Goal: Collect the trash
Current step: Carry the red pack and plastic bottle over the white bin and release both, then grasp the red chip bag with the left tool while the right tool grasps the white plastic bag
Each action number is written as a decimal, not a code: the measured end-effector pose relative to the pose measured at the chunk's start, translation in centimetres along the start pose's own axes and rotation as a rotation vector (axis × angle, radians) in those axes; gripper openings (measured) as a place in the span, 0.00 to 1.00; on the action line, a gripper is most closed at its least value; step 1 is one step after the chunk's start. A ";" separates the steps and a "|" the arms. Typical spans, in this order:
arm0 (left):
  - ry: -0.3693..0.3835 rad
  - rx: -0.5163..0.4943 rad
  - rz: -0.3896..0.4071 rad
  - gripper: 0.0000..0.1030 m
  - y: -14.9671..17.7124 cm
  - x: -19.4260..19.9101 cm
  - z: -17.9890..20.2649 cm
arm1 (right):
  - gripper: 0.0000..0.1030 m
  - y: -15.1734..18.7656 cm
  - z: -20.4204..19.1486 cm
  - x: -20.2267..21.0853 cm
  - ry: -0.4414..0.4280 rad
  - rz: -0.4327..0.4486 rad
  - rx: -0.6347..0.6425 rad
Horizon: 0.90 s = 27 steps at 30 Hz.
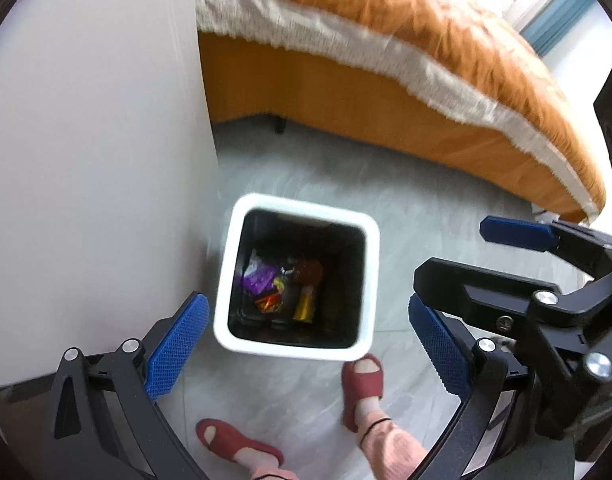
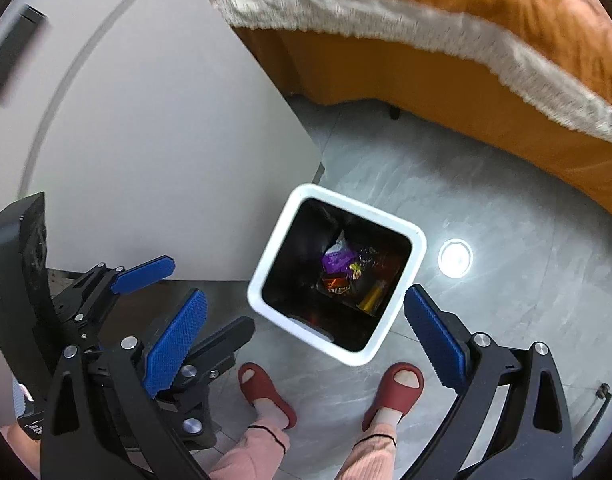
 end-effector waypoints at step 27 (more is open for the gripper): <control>-0.141 0.116 0.511 0.95 4.7 36.2 -0.1 | 0.95 1.7 -20.4 27.5 -0.117 0.409 0.325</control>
Point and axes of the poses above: each gripper's, at about its wrist camera, not at the fingertips, and x roughly against the way its jaws point, z to its right, y to its underside, the point moved 3 cm from there along -x, roughly the way its jaws point, and after that the axes turned 10 degrees about -z, right-handed, at the moved point
